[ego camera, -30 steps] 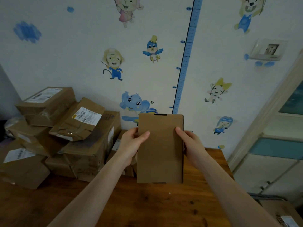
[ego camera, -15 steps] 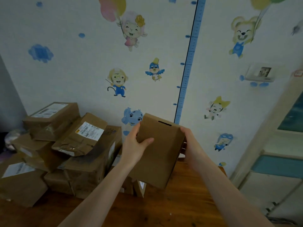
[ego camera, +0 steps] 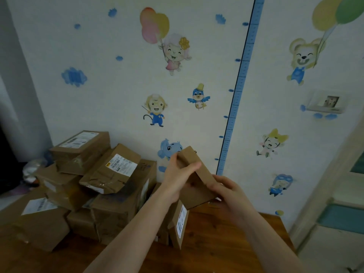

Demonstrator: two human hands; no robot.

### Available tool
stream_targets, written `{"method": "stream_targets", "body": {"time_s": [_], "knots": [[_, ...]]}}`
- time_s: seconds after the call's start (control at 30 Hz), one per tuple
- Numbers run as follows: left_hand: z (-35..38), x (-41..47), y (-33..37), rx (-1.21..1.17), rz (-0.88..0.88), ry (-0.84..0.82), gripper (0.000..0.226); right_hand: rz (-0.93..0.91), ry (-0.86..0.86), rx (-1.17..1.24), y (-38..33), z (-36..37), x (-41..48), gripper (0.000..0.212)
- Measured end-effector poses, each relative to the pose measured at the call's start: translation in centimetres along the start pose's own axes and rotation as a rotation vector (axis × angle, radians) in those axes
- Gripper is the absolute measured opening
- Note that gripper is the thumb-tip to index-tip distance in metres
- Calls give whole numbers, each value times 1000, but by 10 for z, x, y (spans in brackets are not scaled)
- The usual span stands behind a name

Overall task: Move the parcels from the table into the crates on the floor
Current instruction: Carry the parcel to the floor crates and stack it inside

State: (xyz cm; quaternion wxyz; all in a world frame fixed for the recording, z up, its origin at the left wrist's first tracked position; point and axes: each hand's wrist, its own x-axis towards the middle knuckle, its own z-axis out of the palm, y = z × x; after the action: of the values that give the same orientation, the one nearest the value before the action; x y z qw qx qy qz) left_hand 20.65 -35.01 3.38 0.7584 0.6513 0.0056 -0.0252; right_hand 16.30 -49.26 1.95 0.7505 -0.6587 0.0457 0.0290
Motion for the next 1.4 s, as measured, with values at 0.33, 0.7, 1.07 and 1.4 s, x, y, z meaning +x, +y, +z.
{"method": "stream_targets", "body": {"time_s": [0.33, 0.7, 1.07, 1.4], "knots": [[4, -8, 4, -186, 72, 21, 30, -96, 47, -138, -1, 4, 0, 13], [8, -15, -11, -66, 142, -279, 38, -15, 47, -29, -1, 9, 11, 32], [6, -17, -12, 144, 285, -218, 37, -172, 0, -121, -7, 11, 11, 25], [3, -15, -23, 316, 369, -206, 24, -340, 44, -235, -8, 10, 13, 24]]}}
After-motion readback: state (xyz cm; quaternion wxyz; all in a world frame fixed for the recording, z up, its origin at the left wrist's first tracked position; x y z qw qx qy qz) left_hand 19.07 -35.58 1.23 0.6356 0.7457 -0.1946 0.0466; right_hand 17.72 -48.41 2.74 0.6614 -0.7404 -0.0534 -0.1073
